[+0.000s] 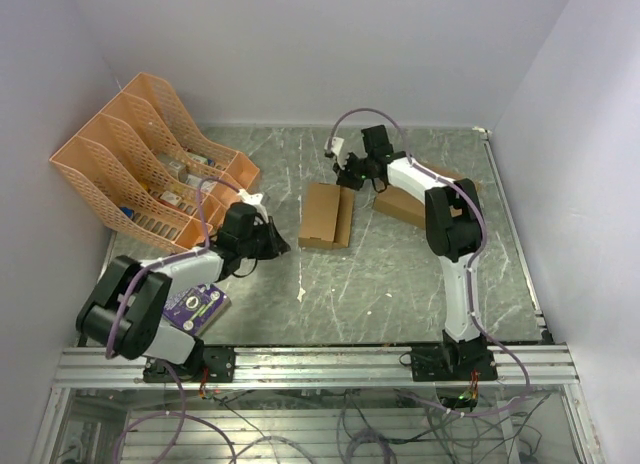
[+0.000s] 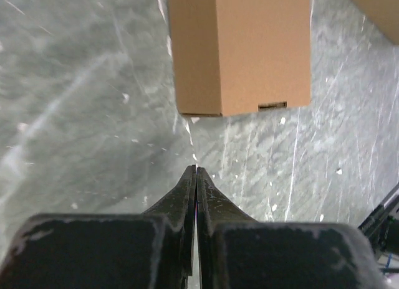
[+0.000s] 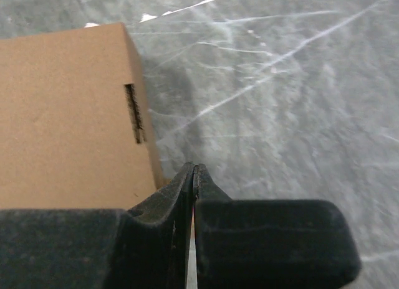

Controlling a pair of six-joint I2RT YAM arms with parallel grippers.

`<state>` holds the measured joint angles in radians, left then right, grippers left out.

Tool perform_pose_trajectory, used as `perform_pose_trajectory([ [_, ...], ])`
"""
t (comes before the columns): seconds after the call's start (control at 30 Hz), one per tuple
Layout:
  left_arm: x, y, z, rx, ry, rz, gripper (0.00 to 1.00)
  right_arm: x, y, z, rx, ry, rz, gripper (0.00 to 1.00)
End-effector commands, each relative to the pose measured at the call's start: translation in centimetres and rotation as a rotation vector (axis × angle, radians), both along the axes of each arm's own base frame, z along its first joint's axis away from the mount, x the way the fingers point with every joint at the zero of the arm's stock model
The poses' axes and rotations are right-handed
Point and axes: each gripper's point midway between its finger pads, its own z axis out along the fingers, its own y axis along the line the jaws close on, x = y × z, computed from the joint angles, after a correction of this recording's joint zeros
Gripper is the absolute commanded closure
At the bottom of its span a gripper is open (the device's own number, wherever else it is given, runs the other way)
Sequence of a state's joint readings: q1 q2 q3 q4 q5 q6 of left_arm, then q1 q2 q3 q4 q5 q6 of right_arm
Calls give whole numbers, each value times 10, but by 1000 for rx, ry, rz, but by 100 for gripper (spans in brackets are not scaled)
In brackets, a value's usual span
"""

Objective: Fold the paper box

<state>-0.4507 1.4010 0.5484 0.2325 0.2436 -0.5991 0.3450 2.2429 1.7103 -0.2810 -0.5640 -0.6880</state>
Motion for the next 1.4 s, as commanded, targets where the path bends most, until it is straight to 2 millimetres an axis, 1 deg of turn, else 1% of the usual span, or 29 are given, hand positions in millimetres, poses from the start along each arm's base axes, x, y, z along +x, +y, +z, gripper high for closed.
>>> perform_pose_trajectory([
  [0.0, 0, -31, 2, -72, 10, -81, 91, -9, 11, -3, -41, -9, 84, 97],
  [0.07, 5, -36, -7, -68, 29, -94, 90, -16, 12, -1, -39, -10, 110, 97],
  [0.17, 12, -36, -19, -33, 53, -90, 89, -34, 9, 0, -41, 0, 149, 97],
  [0.2, 16, -32, -22, -8, 58, -73, 89, -39, 8, 4, -41, 0, 158, 97],
  [0.27, 22, -20, -27, 40, 64, -33, 88, -55, 4, 5, -40, 17, 174, 97],
  [0.3, 26, -11, -29, 60, 72, -9, 88, -66, 2, 3, -39, 40, 182, 97],
  [0.37, 31, 1, -28, 83, 66, 19, 87, -87, -2, 3, -31, 66, 198, 97],
  [0.4, 34, 6, -28, 97, 62, 30, 87, -98, -3, -1, -31, 88, 206, 97],
  [0.43, 37, 10, -27, 112, 54, 34, 86, -109, -4, 12, -21, 75, 209, 97],
  [0.53, 47, 17, -24, 141, 44, 41, 85, -139, -5, 12, -20, 113, 196, 97],
  [0.6, 55, 19, -22, 153, 38, 42, 85, -153, -7, 10, -31, 143, 165, 96],
  [0.63, 58, 19, -21, 161, 38, 40, 85, -156, -8, 9, -28, 165, 139, 95],
  [0.73, 63, 24, -19, 198, 32, 39, 85, -150, -23, 19, -18, 204, 4, 89],
  [0.8, 63, 30, -13, 227, 18, 44, 84, -149, -34, 29, 7, 219, -47, 86],
  [0.83, 62, 34, -5, 238, 1, 47, 83, -149, -39, 32, 17, 224, -67, 83],
  [0.9, 61, 41, 7, 269, -25, 52, 78, -152, -48, 41, 42, 223, -94, 79],
  [1.0, 58, 50, 27, 313, -58, 48, 67, -161, -56, 44, 79, 244, -121, 73],
  [1.07, 56, 53, 39, 333, -75, 39, 63, -165, -61, 47, 113, 266, -150, 70],
  [1.1, 55, 52, 46, 333, -84, 26, 62, -167, -64, 48, 140, 290, -167, 69],
  [1.17, 50, 44, 59, 298, -105, -19, 59, -171, -68, 52, 218, 348, -211, 69],
  [1.23, 43, 33, 71, 232, -116, -60, 56, -184, -70, 51, 311, 419, -256, 67],
  [1.27, 38, 28, 74, 196, -115, -74, 54, -187, -71, 52, 354, 428, -290, 63],
  [1.3, 34, 25, 79, 160, -115, -76, 51, -192, -76, 45, 382, 446, -347, 56],
  [1.33, 30, 23, 82, 129, -116, -69, 49, -189, -81, 46, 421, 444, -413, 49],
  [1.37, 25, 23, 81, 98, -115, -48, 45, -191, -83, 46, 465, 458, -450, 44],
])
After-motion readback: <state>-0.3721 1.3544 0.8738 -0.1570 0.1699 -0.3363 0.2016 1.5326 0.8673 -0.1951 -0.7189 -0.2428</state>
